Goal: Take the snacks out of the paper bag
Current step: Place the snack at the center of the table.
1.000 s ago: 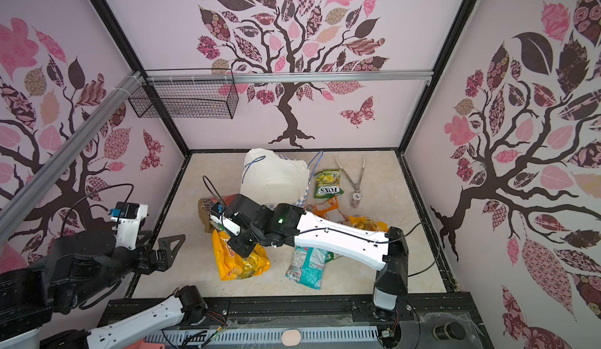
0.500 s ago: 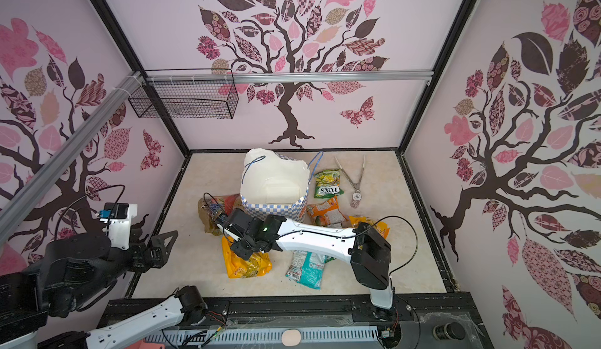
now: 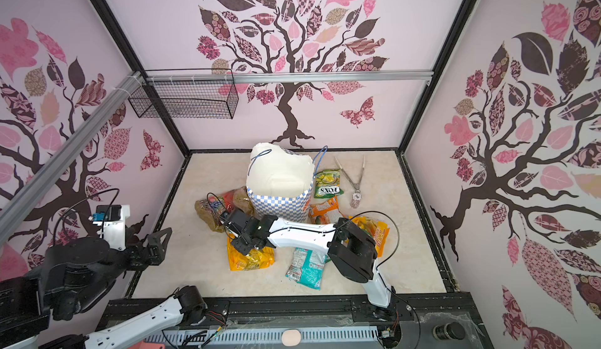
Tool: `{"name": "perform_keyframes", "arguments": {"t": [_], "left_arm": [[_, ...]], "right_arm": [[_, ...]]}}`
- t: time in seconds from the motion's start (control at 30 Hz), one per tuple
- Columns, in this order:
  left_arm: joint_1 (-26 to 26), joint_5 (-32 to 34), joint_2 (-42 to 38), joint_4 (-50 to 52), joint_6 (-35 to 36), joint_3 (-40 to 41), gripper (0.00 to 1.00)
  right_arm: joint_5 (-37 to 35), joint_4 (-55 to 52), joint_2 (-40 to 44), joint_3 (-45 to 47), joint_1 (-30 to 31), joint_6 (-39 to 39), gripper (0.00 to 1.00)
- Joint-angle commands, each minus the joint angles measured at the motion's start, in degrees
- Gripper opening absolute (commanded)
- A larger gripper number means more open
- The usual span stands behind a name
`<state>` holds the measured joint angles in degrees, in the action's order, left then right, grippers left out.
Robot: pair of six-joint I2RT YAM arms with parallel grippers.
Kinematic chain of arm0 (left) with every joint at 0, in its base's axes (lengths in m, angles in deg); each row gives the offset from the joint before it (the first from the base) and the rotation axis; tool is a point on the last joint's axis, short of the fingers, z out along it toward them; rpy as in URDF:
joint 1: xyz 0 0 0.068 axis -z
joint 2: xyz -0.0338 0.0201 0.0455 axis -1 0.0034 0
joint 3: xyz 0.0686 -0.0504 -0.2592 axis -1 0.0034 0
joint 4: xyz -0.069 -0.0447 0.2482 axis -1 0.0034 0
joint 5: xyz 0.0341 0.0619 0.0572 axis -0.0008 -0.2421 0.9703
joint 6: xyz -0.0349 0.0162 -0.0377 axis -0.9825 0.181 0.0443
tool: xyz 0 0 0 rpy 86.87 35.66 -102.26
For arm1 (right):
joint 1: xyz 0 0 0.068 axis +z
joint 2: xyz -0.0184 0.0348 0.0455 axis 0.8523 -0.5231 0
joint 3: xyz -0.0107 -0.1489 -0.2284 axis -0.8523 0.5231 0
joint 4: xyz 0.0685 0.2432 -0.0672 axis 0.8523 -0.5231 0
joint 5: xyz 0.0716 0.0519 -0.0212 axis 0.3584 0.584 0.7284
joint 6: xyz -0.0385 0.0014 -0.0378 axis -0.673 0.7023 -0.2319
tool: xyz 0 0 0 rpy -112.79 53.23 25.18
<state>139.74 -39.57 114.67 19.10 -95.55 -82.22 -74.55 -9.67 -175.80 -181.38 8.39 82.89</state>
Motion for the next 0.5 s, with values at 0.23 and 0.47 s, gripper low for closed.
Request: {"name": "perform_keyframes", "arguments": {"t": [0.23, 0.47], "left_arm": [[0.2, 4.5, 0.6, -6.2, 4.6, 1.5, 0.99], [0.2, 6.8, 1.0, -10.3, 7.9, 1.4, 0.98]], "right_arm": [[4.3, -1.4, 2.0, -5.0, -0.8, 1.3, 0.42], [6.5, -1.5, 11.4, -5.9, -0.8, 3.0, 0.59]]}}
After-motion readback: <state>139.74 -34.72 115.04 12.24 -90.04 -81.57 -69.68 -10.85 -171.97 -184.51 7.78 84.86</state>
